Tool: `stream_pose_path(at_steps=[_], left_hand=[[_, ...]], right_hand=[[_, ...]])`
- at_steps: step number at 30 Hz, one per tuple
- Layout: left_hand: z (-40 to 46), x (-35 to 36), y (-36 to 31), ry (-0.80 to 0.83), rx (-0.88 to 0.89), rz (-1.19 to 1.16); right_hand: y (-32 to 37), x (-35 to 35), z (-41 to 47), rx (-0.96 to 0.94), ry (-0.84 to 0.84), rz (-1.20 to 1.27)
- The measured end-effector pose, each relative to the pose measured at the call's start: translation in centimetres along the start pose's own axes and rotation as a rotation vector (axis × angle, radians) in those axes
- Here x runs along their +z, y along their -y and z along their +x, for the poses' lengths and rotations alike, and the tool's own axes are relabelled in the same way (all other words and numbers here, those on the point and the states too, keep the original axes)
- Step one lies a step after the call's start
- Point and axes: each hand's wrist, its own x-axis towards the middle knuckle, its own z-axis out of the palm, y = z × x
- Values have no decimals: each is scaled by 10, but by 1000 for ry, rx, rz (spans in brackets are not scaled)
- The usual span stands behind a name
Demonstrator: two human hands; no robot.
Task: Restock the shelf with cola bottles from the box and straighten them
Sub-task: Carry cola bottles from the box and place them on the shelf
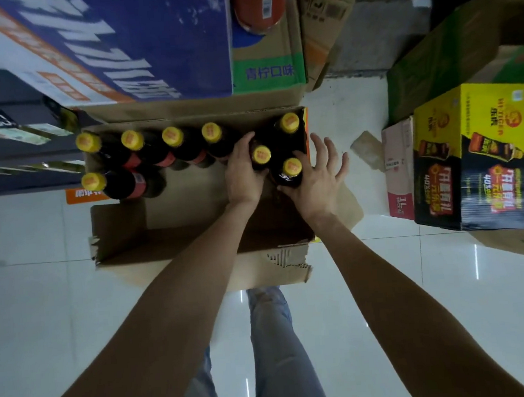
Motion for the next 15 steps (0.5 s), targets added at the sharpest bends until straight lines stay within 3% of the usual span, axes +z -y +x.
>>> stream_pose_path(at_steps=[6,9,15], left_hand=[[-35,-30,-2,-126,-156,-173],[-78,-80,-9,-157,-111,-211],[-172,-198,-34,-358,51,-248]], right_hand=[[8,-44,-34,-115,-255,254],[24,-86,-56,-174,-167,493],[73,-172,-97,-101,27,957]])
